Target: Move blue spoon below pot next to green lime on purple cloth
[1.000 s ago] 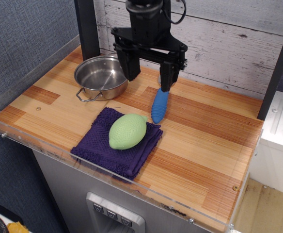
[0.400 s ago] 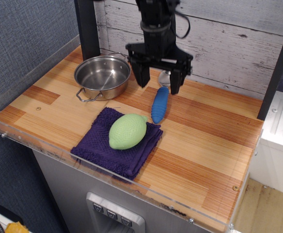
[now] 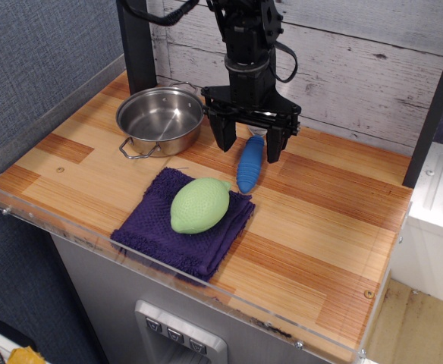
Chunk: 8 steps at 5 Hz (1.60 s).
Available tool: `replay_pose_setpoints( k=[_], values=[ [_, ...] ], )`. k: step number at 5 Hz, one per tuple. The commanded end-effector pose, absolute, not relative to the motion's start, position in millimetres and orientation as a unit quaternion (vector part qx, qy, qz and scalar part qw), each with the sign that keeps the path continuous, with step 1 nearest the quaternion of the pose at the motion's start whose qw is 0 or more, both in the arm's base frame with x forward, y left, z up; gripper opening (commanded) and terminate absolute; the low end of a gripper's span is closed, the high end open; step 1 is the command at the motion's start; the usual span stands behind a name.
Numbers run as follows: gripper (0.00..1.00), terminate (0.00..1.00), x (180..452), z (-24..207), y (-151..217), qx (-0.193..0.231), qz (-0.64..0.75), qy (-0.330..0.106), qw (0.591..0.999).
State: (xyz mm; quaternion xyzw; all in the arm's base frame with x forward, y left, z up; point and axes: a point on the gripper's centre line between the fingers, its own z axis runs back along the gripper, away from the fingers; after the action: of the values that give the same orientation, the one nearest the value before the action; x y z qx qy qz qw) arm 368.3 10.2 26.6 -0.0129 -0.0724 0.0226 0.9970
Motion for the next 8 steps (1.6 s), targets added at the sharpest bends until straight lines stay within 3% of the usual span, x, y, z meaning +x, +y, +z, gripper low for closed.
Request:
replay_pose_setpoints(
  k=[1,3,4,6,7,8],
  values=[
    [1.00,0.00,381,27,11,-0.010,0.027,-0.085,0.996],
    [1.00,0.00,379,14,8,0.000,0.025,-0.069,0.997],
    [0.00,0.00,376,16,6,0.004,0.024,-0.068,0.997],
    [0.00,0.00,370,31,4,-0.011,0.019,-0.075,0.997],
    [0.00,0.00,372,52,6,-0.034,0.026,-0.103,0.994],
    [0.00,0.00,384,85,6,-0.040,0.021,-0.161,0.986]
  ],
)
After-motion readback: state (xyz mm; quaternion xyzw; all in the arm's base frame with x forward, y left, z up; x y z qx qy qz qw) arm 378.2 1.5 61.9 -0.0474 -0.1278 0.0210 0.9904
